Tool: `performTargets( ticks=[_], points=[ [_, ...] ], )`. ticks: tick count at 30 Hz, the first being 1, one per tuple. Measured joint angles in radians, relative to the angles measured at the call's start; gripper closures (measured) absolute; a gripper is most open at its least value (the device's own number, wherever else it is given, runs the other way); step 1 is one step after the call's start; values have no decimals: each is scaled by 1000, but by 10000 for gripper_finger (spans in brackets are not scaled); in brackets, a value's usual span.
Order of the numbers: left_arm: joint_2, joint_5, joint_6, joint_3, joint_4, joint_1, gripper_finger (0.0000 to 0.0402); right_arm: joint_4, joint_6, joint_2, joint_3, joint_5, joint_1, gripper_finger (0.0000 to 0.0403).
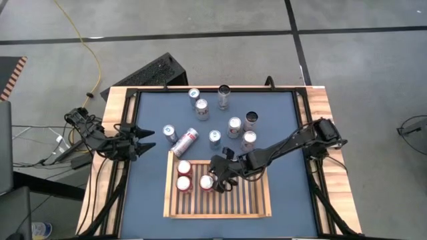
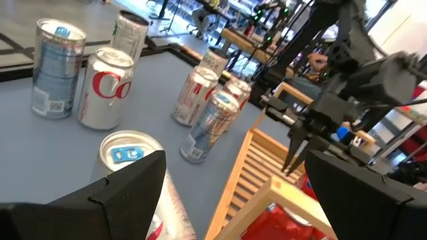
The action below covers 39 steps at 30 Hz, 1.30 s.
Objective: Place canned beverage on shelf
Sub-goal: Put the red soda can on the shelf aligned with the other red soda can
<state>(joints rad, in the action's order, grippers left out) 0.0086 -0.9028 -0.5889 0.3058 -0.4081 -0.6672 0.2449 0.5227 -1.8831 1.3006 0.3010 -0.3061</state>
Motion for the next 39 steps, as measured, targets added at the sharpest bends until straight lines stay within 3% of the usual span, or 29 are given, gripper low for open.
performTargets(
  ticks=[39],
  points=[
    [0, -2, 17, 0, -5, 0, 53, -143, -9, -84, 0, -204, -25, 403]
  ],
)
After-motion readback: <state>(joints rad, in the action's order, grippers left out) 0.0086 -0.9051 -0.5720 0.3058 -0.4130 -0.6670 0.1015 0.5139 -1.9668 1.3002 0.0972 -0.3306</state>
